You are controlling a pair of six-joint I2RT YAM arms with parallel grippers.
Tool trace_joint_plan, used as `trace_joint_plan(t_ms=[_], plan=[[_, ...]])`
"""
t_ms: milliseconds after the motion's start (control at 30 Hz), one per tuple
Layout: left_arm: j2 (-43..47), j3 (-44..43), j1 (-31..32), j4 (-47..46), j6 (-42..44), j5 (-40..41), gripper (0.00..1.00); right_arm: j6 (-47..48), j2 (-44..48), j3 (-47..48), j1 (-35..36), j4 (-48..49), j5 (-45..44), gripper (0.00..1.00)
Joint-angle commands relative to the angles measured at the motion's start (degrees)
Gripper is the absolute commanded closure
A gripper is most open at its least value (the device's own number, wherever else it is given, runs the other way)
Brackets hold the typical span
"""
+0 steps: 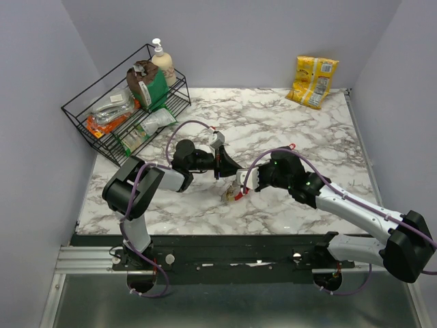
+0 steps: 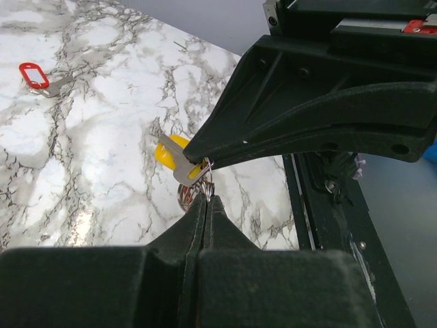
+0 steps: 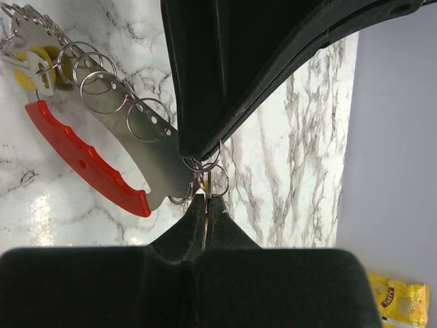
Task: Remove the keys from the keyring
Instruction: Remove the key from the keyring.
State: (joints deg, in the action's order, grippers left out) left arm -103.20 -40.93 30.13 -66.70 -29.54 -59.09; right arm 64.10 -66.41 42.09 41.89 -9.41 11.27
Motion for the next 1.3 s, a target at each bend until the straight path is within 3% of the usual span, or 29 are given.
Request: trace_joint_plan(t_ms=[0,100,333,567,1267], plan=[[-0.69,-0.29,-0.86,-10.72,-5.78,-1.29,1.0,-0.46,-0.12,-1.83,-0.23,0.62,-2.04,0.99],[-0.95,-0.03,-0.6,-12.41,-6.32,-0.86,1.0,-0.81,0.05,-2.01,-0.32,2.63,-3.18,0.99],[0.54,-0.2,0.1,-3.72,0.09,2.13,1.0,0.24,0.4,-4.2,-0.23,8.88,-7.74,0.99],[1.42,-0.12,0.1,-1.59,2.12,3.54,1.0,0.42,0.58,-5.52,-0.23,16.26,-13.02,0.99],[2.65,0.76,-1.21,-4.05,0.71,4.07,1.0,2.53,0.23,-6.93,-0.49,15.74,-14.26,0.99]])
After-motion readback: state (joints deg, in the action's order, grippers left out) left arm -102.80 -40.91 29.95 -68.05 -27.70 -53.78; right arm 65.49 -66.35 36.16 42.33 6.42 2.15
